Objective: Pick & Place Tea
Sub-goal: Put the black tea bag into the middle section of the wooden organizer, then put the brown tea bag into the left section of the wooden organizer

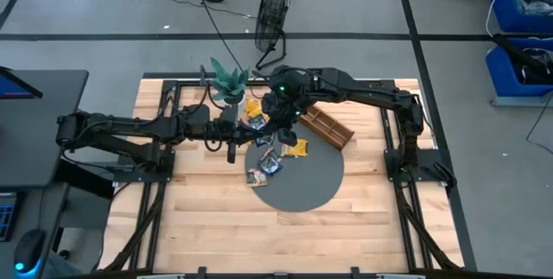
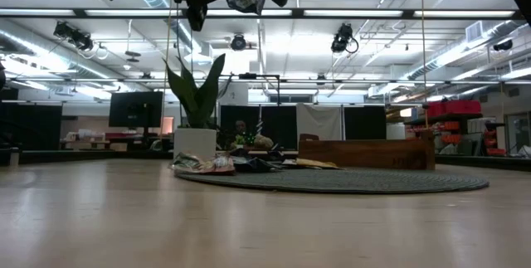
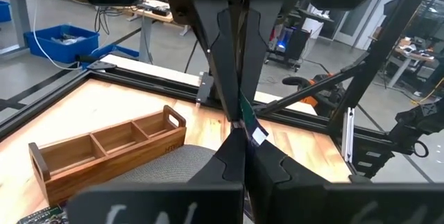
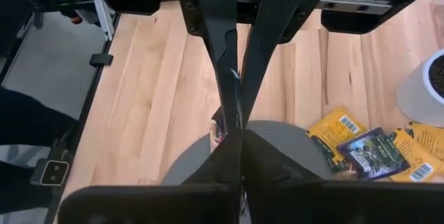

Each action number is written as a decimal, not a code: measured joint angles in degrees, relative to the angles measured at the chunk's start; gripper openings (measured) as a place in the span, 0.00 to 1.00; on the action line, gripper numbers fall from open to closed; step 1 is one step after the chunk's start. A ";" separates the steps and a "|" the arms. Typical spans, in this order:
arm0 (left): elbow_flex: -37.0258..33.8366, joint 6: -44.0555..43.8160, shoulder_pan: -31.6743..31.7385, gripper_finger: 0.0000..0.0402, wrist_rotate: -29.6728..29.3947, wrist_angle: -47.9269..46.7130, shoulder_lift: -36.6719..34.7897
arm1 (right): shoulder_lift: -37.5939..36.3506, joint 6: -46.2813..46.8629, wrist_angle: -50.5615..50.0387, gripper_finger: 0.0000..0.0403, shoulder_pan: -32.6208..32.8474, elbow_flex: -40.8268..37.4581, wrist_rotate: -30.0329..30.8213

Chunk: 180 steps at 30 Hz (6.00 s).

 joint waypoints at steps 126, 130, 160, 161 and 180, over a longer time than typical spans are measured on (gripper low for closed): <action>0.02 -55.99 -17.15 0.63 -17.28 -32.18 17.38 | -33.03 25.75 29.81 0.49 0.48 -57.13 21.11; -0.01 -59.04 -18.50 0.63 -18.55 -31.10 18.22 | -32.05 25.62 30.71 0.49 1.14 -57.13 21.12; 0.02 -72.98 -22.14 0.62 -24.37 -20.62 28.61 | -29.22 22.04 34.32 0.49 2.64 -57.13 20.08; 0.02 -72.98 -22.16 0.62 -24.39 -20.69 28.61 | -29.22 21.78 34.31 0.49 2.64 -57.11 20.35; 0.02 -73.58 -22.14 0.26 -25.13 -23.99 28.63 | -28.32 20.46 34.93 0.49 2.62 -57.07 23.13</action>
